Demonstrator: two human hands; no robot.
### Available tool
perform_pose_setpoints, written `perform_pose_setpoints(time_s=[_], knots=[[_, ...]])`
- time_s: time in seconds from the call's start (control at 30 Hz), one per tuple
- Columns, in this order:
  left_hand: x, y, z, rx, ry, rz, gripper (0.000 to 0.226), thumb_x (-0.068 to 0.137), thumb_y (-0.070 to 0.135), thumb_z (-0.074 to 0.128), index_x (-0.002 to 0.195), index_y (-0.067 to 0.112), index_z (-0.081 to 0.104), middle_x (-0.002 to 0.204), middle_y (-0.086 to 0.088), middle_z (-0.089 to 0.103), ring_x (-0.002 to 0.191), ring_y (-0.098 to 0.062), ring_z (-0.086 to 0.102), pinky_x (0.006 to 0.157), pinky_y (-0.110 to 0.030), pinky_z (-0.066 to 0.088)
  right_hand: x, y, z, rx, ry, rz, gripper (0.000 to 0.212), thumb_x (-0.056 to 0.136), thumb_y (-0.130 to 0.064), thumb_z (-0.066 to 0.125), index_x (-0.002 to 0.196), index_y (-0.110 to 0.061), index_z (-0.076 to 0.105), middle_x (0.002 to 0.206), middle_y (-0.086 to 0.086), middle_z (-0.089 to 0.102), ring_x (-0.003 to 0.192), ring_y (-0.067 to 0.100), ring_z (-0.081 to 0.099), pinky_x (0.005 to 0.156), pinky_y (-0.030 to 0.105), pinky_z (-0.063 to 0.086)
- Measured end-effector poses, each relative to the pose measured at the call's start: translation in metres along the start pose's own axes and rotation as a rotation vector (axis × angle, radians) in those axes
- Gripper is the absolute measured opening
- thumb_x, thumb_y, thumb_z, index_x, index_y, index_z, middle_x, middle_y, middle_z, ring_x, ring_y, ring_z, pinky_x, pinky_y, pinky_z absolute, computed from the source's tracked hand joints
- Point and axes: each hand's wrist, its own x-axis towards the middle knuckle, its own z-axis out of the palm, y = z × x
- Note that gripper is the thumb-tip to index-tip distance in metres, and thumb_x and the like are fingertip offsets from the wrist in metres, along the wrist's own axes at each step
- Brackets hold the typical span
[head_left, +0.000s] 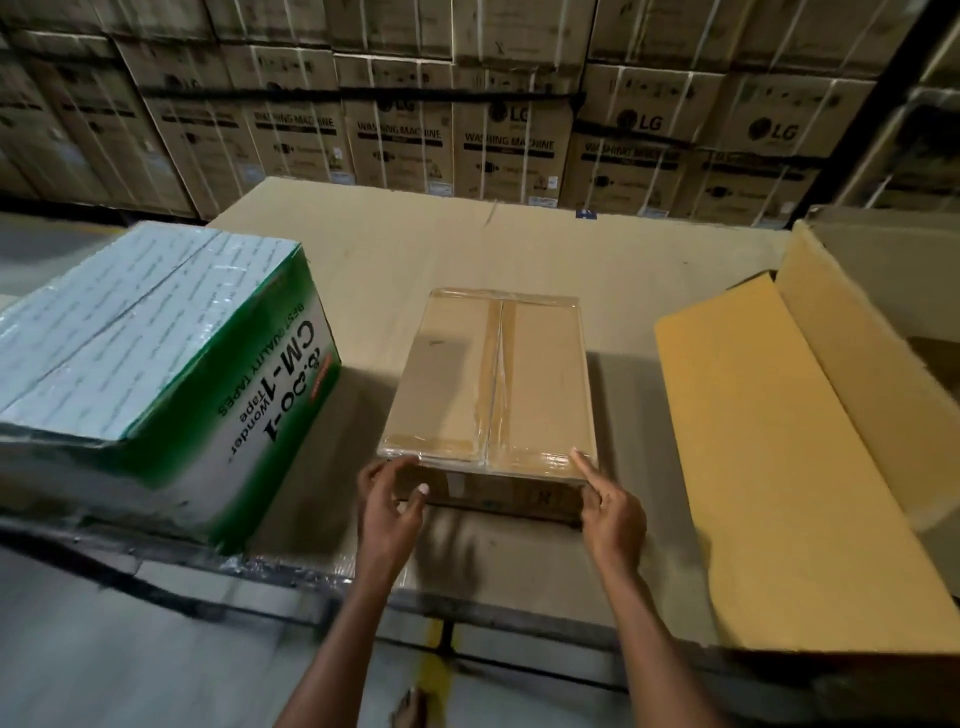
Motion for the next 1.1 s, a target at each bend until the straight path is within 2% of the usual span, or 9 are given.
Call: perform_pose_setpoints(time_s=[0.1,0.23,0.33,0.4,0.47,0.67,0.77,0.93,1.1], knots=[[-0.029,-0.011,-0.002,0.005,0.063,-0.085,0.07,0.094,0.016,0.07,0.151,0.039,0.036,0.153,0.004,0.021,0.132,-0.021,0.041,0.104,-0.053,0.048,-0.04,0.012,-0.015,0.032,0.008,-0.014,0.067,0.094,0.003,0.067,0.137,-0.047,0.057,0.108,-0.005,0.079,0.059,-0.003,0.049,0.057,0.01,0.04],[-0.058,-0.017,-0.002,0.043,0.108,-0.107,0.101,0.089,0.019,0.076,0.161,0.04,0.009,0.168,-0.002,0.014,0.151,-0.032,0.023,0.115,-0.064,0.03,-0.08,0.025,-0.023,0.109,0.084,-0.074,0.076,0.093,0.009,0.065,0.141,-0.049,0.055,0.139,-0.011,0.065,0.11,-0.001,0.066,0.092,0.026,0.058],[-0.062,-0.023,-0.011,-0.004,0.018,-0.19,0.105,0.09,0.021,0.075,0.16,0.047,0.0,0.169,-0.002,0.016,0.152,-0.033,0.023,0.117,-0.066,0.025,-0.106,0.025,-0.027,0.206,0.129,-0.032,0.074,0.098,-0.004,0.067,0.158,-0.037,0.039,0.15,-0.033,0.044,0.111,-0.016,0.055,0.087,0.011,0.05],[-0.054,-0.025,-0.019,0.014,-0.028,-0.241,0.1,0.091,0.025,0.073,0.16,0.045,0.003,0.168,-0.005,0.023,0.15,-0.034,0.029,0.116,-0.065,0.029,-0.11,0.024,-0.026,0.282,0.114,0.086,0.083,0.097,-0.017,0.071,0.165,-0.028,0.025,0.158,-0.029,0.031,0.127,-0.009,0.048,0.091,0.013,0.045],[-0.046,-0.031,-0.026,0.019,-0.087,-0.307,0.093,0.091,0.027,0.073,0.161,0.04,0.012,0.164,-0.006,0.032,0.146,-0.034,0.037,0.114,-0.063,0.034,-0.107,0.025,-0.02,0.32,0.011,0.259,0.072,0.094,-0.018,0.076,0.157,-0.018,0.041,0.154,-0.004,0.048,0.135,0.014,0.051,0.1,0.028,0.046],[-0.046,-0.04,-0.031,-0.057,-0.25,-0.323,0.067,0.093,0.019,0.071,0.15,0.037,0.041,0.139,0.006,0.059,0.124,-0.027,0.061,0.101,-0.048,0.053,-0.108,0.025,-0.004,0.39,-0.173,0.509,0.027,0.091,-0.021,0.08,0.108,-0.021,0.059,0.111,0.005,0.072,0.107,0.028,0.069,0.098,0.042,0.054],[-0.052,-0.042,-0.03,-0.097,-0.275,-0.344,0.065,0.094,0.02,0.07,0.149,0.042,0.042,0.131,0.008,0.062,0.118,-0.025,0.063,0.1,-0.054,0.052,-0.114,0.021,-0.002,0.424,-0.157,0.547,0.034,0.092,-0.024,0.079,0.12,-0.022,0.059,0.116,0.004,0.07,0.117,0.032,0.067,0.102,0.045,0.052],[-0.045,-0.033,-0.039,-0.234,-0.203,-0.353,0.063,0.088,0.039,0.074,0.143,0.05,0.045,0.143,0.001,0.053,0.125,-0.026,0.055,0.1,-0.053,0.05,-0.115,0.005,-0.017,0.441,-0.065,0.581,0.09,0.092,-0.037,0.076,0.162,-0.011,0.027,0.165,0.014,0.035,0.146,0.036,0.042,0.117,0.049,0.04],[-0.041,0.003,-0.044,-0.378,-0.198,-0.199,0.059,0.08,0.055,0.071,0.134,0.052,0.048,0.143,0.0,0.054,0.127,-0.03,0.057,0.102,-0.058,0.049,-0.098,-0.024,-0.042,0.681,0.123,0.45,0.082,0.094,-0.03,0.074,0.163,-0.021,0.031,0.156,0.011,0.05,0.122,0.026,0.063,0.081,0.033,0.058]])
